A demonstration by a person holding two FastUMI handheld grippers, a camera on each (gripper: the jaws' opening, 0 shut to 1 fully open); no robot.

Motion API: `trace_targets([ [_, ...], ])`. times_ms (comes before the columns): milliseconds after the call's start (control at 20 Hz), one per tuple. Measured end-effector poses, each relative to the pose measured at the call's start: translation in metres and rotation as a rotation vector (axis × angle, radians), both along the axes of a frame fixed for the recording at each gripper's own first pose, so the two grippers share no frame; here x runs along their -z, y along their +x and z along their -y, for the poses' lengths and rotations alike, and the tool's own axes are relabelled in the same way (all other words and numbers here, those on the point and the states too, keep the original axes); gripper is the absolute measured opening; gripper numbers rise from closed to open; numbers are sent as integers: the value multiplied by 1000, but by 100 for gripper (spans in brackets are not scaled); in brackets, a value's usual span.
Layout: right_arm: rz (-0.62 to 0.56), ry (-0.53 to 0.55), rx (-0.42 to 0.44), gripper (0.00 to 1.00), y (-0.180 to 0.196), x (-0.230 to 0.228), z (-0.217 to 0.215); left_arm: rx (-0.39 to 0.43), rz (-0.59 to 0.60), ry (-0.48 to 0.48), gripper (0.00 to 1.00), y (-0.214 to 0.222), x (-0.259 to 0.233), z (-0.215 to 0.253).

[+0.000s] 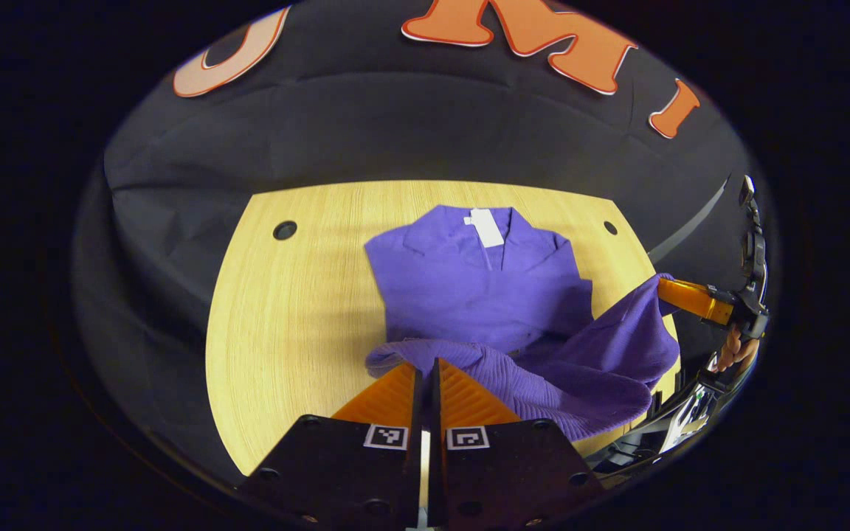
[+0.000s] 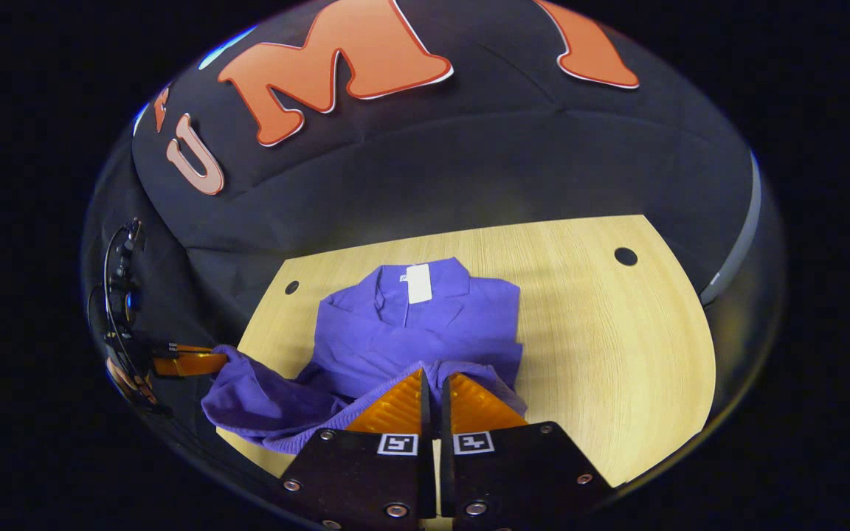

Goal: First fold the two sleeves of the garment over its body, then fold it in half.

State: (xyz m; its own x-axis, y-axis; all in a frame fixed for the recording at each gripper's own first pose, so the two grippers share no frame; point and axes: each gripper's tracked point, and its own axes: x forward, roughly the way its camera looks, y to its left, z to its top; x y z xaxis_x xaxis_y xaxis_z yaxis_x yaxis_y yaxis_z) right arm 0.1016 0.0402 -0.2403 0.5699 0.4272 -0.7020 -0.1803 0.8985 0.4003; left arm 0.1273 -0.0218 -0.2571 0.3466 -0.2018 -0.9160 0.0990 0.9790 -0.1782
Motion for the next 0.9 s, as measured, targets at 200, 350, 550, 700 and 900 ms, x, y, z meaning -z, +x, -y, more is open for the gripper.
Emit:
trace_targets([
  [200,-14,-18,-12,3,45,10,1,0,2,37,5,46,0,-1],
  [350,-41,-16,-32,3,73,19,-1,16,-16,78,5,78,11,-1],
  [550,-107,-43,-58,3,108,46,-3,53,-64,115,5,118,34,9],
  [700,-119,-15,-31,6,140,58,-3,-1,-47,149,5,154,53,6],
  [900,-78,-8,80,30,180,63,21,-86,89,268,18,198,55,-12],
])
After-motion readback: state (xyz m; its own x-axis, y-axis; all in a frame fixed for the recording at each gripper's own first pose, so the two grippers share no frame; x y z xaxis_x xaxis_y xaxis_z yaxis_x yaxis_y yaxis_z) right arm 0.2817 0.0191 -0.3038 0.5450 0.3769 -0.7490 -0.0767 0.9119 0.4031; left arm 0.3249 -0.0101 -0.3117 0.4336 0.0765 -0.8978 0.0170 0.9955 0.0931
